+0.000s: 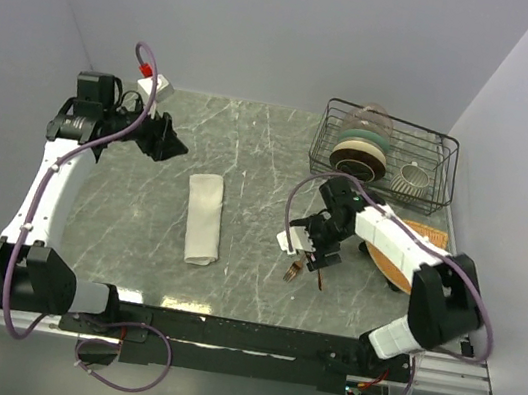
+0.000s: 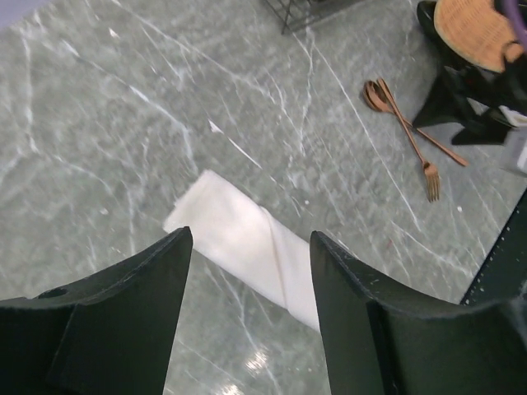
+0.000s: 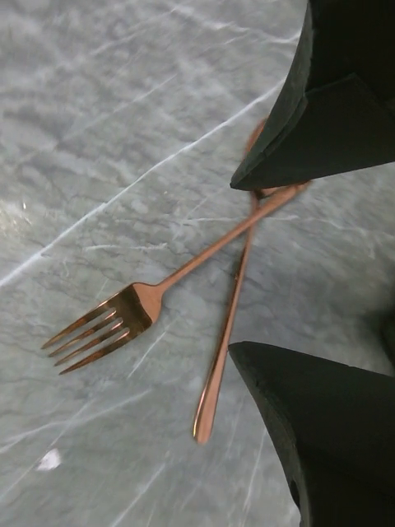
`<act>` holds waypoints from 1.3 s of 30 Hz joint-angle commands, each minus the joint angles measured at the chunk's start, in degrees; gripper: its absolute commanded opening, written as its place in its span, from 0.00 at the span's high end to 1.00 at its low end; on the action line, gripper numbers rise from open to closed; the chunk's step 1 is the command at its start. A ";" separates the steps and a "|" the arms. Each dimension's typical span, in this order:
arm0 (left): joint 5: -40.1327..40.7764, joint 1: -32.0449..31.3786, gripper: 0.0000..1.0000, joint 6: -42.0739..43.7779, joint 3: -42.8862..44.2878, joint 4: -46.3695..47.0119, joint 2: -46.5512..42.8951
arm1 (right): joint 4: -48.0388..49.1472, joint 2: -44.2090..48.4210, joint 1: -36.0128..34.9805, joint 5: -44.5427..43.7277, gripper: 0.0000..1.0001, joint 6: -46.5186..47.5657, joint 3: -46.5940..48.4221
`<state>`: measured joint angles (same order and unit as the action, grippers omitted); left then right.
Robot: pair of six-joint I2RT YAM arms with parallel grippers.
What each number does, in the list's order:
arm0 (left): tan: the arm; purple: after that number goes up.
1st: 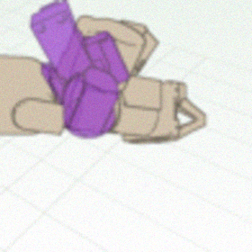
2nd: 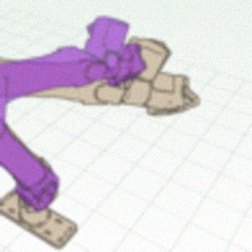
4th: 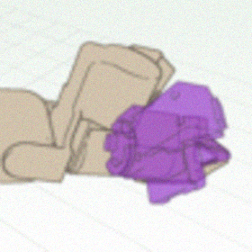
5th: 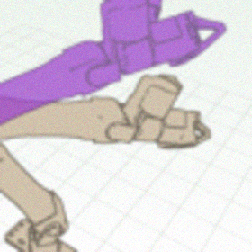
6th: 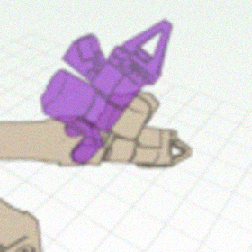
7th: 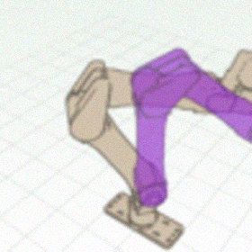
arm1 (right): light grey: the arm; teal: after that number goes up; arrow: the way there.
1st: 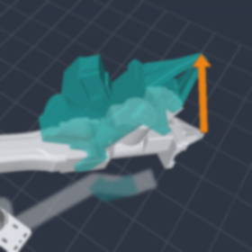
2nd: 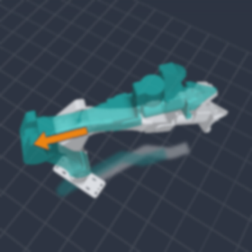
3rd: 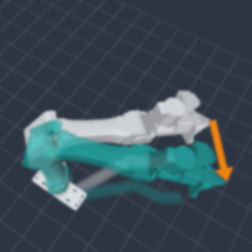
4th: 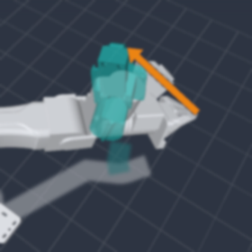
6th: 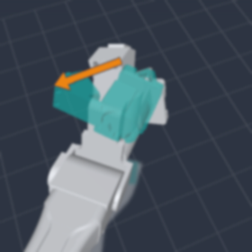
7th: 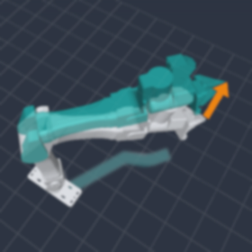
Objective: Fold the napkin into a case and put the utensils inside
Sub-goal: Pick up the fork from the center of the board.
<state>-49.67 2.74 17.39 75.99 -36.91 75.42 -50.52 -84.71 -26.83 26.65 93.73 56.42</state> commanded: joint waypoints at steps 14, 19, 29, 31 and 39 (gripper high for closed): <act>1.68 -0.19 0.36 2.65 -5.85 -2.38 -5.37 | 2.88 -11.18 1.25 -3.28 0.56 18.77 1.59; 1.68 -0.19 0.36 3.35 -5.06 -3.43 -4.40 | 3.15 -13.46 1.25 -3.36 0.67 18.07 2.11; 3.79 -0.19 0.38 0.46 -4.53 -0.80 -3.26 | -2.81 -12.77 0.99 -1.27 0.97 18.15 6.06; 3.79 -0.11 0.38 0.10 -4.27 -0.01 -3.52 | -6.93 -10.58 0.55 1.02 1.00 17.02 8.87; 3.72 1.29 0.28 -10.08 -0.50 6.93 -5.10 | -16.10 -7.05 -3.40 20.44 1.00 -8.66 33.00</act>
<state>-44.62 2.83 13.85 70.59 -35.88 72.23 -61.67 -95.53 -28.82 33.85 103.20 76.73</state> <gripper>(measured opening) 0.702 0.020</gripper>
